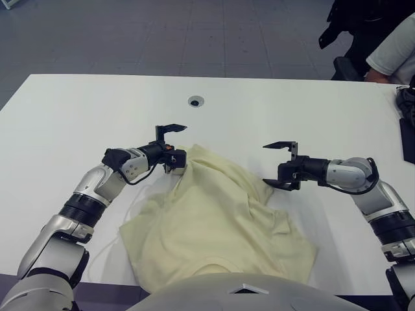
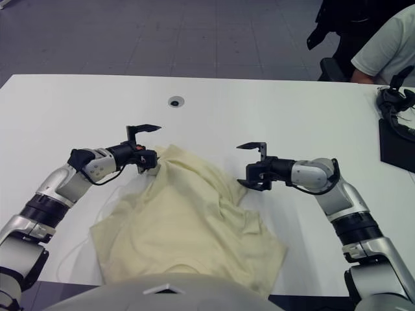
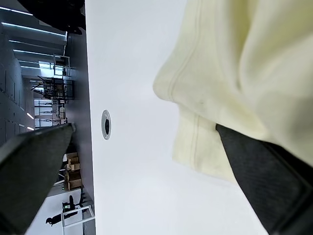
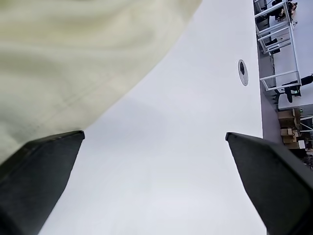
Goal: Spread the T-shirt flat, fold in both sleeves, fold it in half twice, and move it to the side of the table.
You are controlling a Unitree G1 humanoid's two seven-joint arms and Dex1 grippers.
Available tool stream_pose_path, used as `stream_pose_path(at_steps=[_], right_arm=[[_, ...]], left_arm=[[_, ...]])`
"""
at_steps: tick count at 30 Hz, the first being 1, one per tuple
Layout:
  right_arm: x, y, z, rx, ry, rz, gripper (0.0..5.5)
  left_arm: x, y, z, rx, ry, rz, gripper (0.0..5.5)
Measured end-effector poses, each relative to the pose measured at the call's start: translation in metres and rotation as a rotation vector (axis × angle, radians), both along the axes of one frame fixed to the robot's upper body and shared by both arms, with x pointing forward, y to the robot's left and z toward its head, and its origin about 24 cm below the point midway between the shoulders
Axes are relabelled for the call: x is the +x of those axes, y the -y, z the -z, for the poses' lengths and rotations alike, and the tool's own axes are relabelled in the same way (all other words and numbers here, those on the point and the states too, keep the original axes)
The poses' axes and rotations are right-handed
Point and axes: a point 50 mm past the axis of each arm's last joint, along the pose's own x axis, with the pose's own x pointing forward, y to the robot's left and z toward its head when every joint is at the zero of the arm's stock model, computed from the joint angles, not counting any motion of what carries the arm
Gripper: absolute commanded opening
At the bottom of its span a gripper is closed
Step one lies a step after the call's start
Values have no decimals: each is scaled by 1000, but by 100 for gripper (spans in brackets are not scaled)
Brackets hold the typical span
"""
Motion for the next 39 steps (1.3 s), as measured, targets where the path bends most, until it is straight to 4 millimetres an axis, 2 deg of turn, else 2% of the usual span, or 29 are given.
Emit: stream_pose_path(at_steps=[8, 11, 14, 16, 20, 24, 27, 33, 39], right_arm=[[18, 11, -3, -69, 149, 72, 538], [20, 4, -8, 23, 195, 75, 538], [17, -6, -22, 109, 204, 29, 538], [10, -11, -26, 150, 166, -11, 538], [-10, -5, -10, 89, -4, -47, 538], [-18, -1, -3, 19, -92, -64, 538], [-17, 0, -1, 7, -92, -61, 538], [18, 7, -1, -68, 77, 28, 538], [59, 37, -2, -141, 188, 257, 538]], left_arm=[[-1, -1, 0, 4, 3, -1, 540], [-1, -1, 1, 1, 3, -5, 540], [-2, -2, 1, -3, 2, -9, 540], [-2, -2, 2, -4, 1, -11, 540], [-4, -3, 4, -8, -2, -14, 540], [-4, -3, 3, -8, -2, -14, 540], [-4, -3, 3, -10, 0, -12, 540], [-4, -2, 5, -9, -3, -14, 540], [11, 3, 11, -70, 11, -90, 540]])
